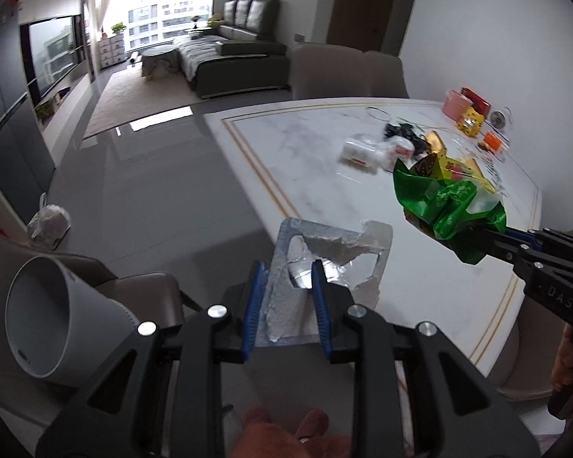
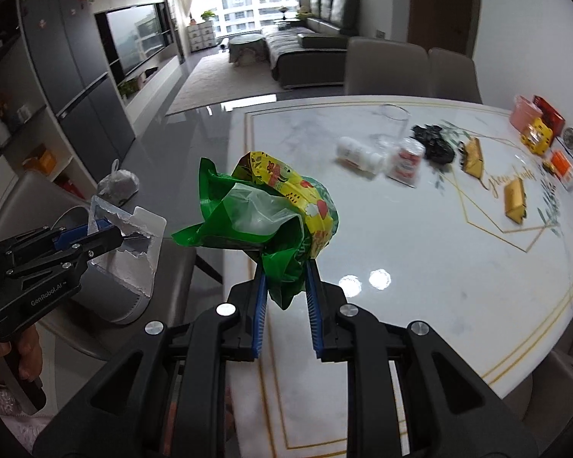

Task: Collect trash
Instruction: 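Carry the snack bag and clear tray over the grey bin on the chair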

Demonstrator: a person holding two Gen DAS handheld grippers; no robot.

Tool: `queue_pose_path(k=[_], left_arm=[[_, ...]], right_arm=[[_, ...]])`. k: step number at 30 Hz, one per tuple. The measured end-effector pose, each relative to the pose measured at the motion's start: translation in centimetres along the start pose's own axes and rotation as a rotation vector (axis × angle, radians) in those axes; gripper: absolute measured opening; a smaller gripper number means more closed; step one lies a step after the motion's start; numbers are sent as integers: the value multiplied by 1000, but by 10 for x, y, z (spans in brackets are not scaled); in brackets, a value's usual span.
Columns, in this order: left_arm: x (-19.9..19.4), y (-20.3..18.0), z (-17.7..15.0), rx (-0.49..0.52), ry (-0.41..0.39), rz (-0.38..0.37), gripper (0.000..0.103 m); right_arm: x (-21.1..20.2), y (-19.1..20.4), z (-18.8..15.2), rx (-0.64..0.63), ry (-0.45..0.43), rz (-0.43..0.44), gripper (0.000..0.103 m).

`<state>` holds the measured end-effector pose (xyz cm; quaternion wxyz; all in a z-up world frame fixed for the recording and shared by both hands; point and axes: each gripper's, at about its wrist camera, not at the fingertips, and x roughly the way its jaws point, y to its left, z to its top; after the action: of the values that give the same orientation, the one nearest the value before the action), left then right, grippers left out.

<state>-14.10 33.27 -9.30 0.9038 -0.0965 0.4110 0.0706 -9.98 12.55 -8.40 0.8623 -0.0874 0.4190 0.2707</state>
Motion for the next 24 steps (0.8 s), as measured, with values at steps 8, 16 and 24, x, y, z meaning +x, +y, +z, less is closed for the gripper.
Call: queue_pose_path(k=[8, 16, 24], left_arm=[[-41, 141, -15, -176, -9, 171, 26], [-80, 279, -26, -303, -22, 325, 26], [-101, 343, -49, -436, -10, 408, 26]], right_arm=[[42, 163, 42, -191, 17, 165, 18], [84, 341, 59, -309, 49, 320, 18], [112, 438, 66, -424, 101, 370, 18]])
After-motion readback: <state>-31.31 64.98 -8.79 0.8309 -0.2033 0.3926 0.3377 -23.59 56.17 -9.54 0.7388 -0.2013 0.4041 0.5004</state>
